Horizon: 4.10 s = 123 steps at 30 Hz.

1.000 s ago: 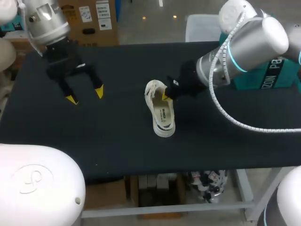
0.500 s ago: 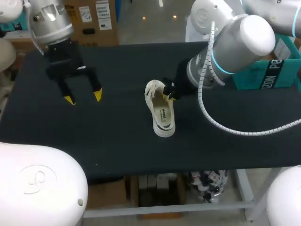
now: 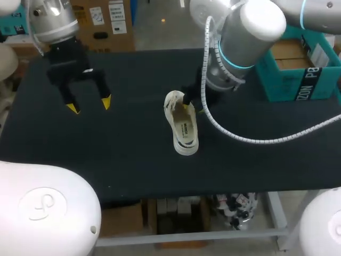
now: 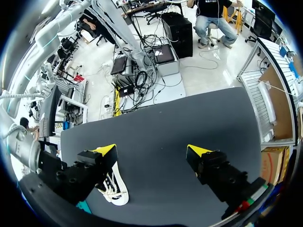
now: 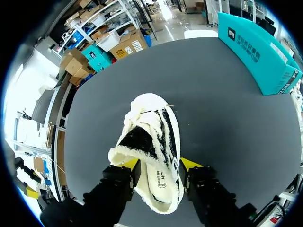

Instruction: Open the shoe tongue, take the insole out of the shoe, put the insole back into the shoe, and pack the shoe into the shoebox

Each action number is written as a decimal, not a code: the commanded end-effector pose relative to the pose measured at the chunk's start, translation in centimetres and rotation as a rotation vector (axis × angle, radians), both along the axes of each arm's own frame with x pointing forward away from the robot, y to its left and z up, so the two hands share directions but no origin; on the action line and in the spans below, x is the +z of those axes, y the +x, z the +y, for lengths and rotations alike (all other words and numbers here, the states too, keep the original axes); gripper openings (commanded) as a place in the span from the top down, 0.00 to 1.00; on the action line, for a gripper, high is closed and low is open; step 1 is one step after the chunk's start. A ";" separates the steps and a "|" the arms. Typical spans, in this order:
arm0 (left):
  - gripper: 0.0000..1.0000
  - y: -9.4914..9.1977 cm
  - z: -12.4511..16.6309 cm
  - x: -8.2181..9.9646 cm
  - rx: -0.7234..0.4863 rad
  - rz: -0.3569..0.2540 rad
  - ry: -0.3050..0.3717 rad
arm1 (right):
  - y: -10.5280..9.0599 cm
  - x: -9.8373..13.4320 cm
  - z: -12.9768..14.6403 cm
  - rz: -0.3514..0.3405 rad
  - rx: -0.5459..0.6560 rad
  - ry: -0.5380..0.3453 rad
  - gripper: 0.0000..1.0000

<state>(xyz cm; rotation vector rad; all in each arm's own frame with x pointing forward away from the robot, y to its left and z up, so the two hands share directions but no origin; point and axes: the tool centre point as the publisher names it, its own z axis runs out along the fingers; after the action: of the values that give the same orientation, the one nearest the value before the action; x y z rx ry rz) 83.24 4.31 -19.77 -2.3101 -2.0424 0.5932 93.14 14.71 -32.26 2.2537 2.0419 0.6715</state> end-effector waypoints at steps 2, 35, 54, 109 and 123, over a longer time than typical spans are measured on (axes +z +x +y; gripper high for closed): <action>0.00 0.3 -0.1 -0.2 0.002 0.005 0.001 | 0.9 -1.0 0.4 0.064 -0.029 -0.152 0.45; 0.00 1.8 0.6 0.7 -0.007 0.014 0.099 | 0.6 0.3 -3.5 0.055 0.020 0.030 1.00; 0.00 4.1 1.6 1.5 -0.028 0.001 0.154 | 2.3 4.4 -5.3 0.053 0.032 0.055 1.00; 0.00 9.7 6.8 3.4 -0.120 -0.041 0.297 | 11.2 12.4 -13.4 -0.567 0.263 -0.048 1.00; 0.00 9.5 6.6 3.5 -0.135 -0.048 0.302 | 11.8 12.9 -14.8 -0.610 0.261 -0.002 1.00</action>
<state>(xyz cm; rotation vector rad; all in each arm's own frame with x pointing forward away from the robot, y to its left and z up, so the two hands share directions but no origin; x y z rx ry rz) 92.86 10.92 -16.41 -2.2736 -1.8275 0.2110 105.00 0.73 -19.69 1.5304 1.9649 1.1164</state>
